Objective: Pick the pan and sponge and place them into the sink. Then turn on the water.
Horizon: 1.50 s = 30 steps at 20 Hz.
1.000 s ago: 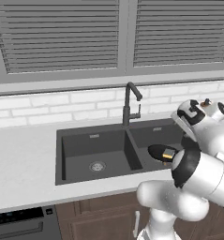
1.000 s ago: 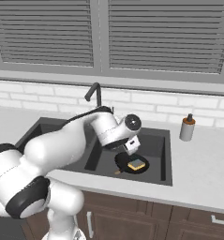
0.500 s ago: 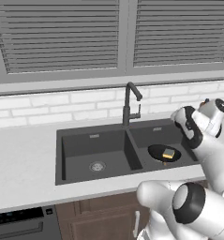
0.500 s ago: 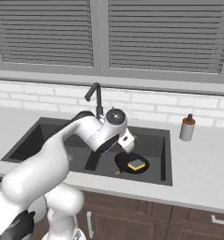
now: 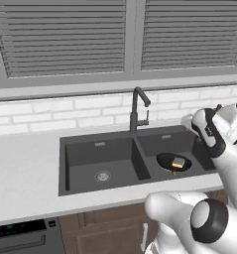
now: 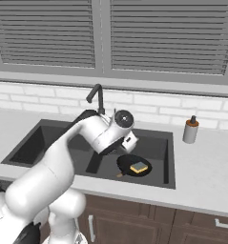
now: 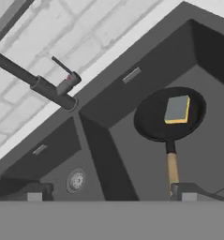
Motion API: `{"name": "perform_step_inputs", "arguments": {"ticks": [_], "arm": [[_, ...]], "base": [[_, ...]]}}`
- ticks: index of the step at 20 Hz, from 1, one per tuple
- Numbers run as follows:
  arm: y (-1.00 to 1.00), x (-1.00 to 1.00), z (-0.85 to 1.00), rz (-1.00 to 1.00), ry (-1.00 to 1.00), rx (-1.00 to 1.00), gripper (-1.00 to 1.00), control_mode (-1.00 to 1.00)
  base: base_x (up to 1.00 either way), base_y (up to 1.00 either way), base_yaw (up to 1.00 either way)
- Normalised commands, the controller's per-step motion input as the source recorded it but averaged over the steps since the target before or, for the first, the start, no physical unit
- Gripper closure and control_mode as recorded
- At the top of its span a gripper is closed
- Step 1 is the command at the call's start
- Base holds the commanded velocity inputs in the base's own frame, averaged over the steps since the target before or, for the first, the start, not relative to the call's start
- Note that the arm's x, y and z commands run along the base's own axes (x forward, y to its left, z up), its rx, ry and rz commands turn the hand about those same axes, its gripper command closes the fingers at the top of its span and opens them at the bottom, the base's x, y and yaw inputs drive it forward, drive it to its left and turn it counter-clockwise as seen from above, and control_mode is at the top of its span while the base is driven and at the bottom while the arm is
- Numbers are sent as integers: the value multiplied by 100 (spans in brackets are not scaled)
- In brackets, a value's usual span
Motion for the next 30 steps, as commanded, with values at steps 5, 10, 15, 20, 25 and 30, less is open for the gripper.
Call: {"name": "perform_step_inputs", "arguments": {"ticks": [5,10,15,20,25,30], "arm": [[1,0,24,3,20,38,-100,-100],[6,-2,0,11,22,42,-100,-100],[16,-1,-15,3,11,34,-100,-100],[8,-1,-14,-6,0,34,-100,-100],[31,-6,-21,-35,0,27,-100,-100],[60,-3,-10,-53,0,12,-100,-100]], "base": [[0,0,0],[0,0,0],[0,0,0],[0,0,0],[0,0,0],[0,0,0]]}}
